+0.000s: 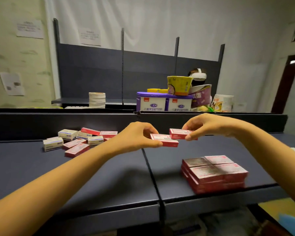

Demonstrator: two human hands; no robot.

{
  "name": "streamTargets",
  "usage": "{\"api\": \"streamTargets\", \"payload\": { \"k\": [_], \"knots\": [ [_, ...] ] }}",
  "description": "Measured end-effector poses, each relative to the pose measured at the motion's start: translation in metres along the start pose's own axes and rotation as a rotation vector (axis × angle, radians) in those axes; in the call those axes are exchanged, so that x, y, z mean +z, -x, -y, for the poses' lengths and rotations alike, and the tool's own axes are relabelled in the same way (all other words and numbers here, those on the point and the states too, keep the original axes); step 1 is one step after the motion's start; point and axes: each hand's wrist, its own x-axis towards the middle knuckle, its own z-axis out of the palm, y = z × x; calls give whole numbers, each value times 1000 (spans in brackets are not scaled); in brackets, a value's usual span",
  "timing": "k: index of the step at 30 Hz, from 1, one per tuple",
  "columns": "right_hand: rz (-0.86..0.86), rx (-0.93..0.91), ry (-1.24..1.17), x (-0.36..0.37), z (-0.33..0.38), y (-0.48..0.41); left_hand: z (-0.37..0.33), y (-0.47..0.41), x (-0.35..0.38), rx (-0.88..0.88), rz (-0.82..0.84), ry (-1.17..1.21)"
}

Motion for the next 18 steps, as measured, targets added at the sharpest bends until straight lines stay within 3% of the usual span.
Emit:
{"api": "streamTargets", "payload": {
  "k": [9, 18],
  "knots": [
    [114, -24, -49, -28, -85, 25, -40, -20, 72, -73, 30, 36],
    [184, -36, -75, -29, -124, 33, -47, -20, 101, -209, 18, 79]
  ]
}}
